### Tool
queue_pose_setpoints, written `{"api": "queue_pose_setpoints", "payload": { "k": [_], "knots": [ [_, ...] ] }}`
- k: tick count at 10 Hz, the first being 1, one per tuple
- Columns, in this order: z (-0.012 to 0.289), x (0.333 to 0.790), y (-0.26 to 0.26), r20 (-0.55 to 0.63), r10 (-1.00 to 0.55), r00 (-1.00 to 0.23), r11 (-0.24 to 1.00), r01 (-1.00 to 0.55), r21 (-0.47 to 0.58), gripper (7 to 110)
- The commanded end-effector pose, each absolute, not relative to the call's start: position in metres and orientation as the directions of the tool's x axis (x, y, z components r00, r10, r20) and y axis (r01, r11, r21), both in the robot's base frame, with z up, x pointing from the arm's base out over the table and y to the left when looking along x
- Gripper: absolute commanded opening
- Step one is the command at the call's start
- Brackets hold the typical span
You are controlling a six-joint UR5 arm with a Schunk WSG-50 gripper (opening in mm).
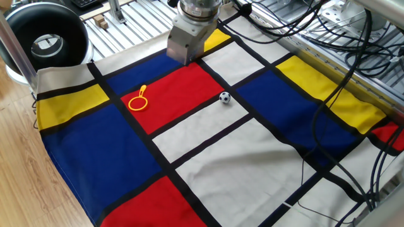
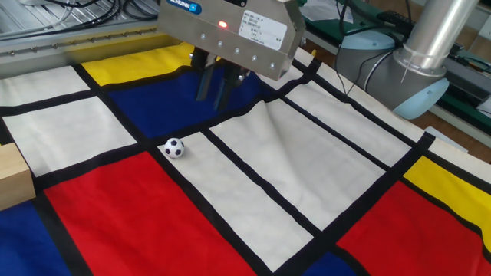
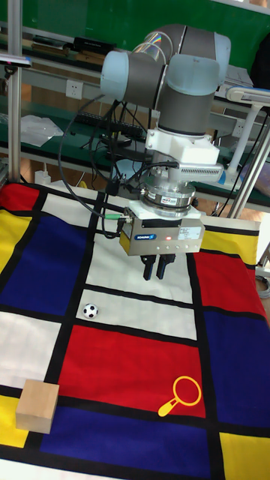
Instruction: Attach the bubble ring to the ball
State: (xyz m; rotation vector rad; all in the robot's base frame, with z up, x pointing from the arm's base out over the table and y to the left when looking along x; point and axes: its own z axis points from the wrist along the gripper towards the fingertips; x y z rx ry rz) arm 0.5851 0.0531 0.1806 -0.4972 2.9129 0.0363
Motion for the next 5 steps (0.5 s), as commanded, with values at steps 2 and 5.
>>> {"api": "queue_pose_setpoints", "payload": {
  "k": [2, 5],
  "knots": [
    [0.183, 0.591, 0.050, -0.207, -0.243, -0.948, 0.969, -0.248, -0.006, 22],
    [0.182, 0.586, 0.053, -0.191, -0.257, -0.947, 0.965, -0.263, 0.008, 22]
  ]
}}
